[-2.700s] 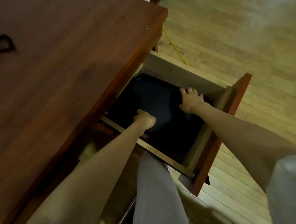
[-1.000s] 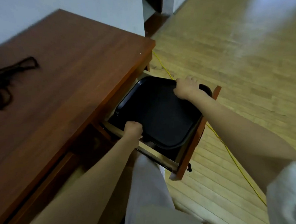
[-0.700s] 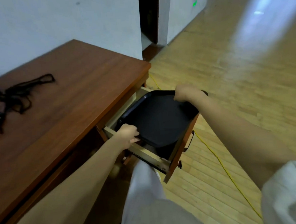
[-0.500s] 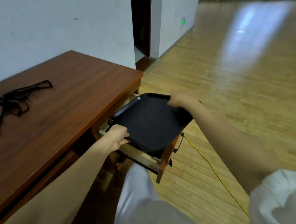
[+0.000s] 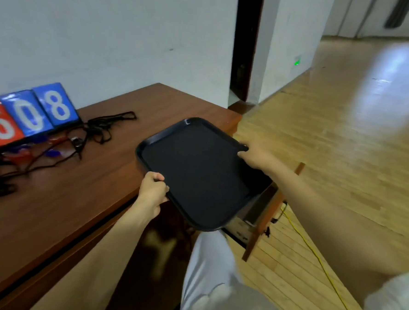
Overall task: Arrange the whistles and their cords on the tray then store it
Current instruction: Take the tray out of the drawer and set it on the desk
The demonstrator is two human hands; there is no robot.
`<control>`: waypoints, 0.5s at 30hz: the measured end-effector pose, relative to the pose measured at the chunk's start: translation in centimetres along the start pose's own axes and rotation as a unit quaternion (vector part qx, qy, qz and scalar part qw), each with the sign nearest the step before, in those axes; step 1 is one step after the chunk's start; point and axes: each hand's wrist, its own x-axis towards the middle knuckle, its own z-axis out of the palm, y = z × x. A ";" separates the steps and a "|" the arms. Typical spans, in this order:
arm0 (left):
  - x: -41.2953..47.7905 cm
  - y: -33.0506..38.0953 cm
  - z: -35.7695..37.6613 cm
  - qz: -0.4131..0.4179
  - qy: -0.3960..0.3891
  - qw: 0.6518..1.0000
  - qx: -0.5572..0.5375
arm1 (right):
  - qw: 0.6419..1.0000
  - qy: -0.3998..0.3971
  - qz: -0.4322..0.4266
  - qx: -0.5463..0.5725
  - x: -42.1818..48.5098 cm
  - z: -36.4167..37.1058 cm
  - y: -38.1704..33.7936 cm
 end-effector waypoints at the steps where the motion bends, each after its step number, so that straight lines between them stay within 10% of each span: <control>1: 0.2 0.0 -1.7 0.004 0.021 1.000 -0.006 | 1.000 -0.010 -0.024 0.008 0.4 1.3 -1.0; 15: -0.7 -4.0 -18.7 -0.062 0.239 0.967 0.062 | 0.969 -0.134 -0.199 -0.054 4.1 18.7 -14.2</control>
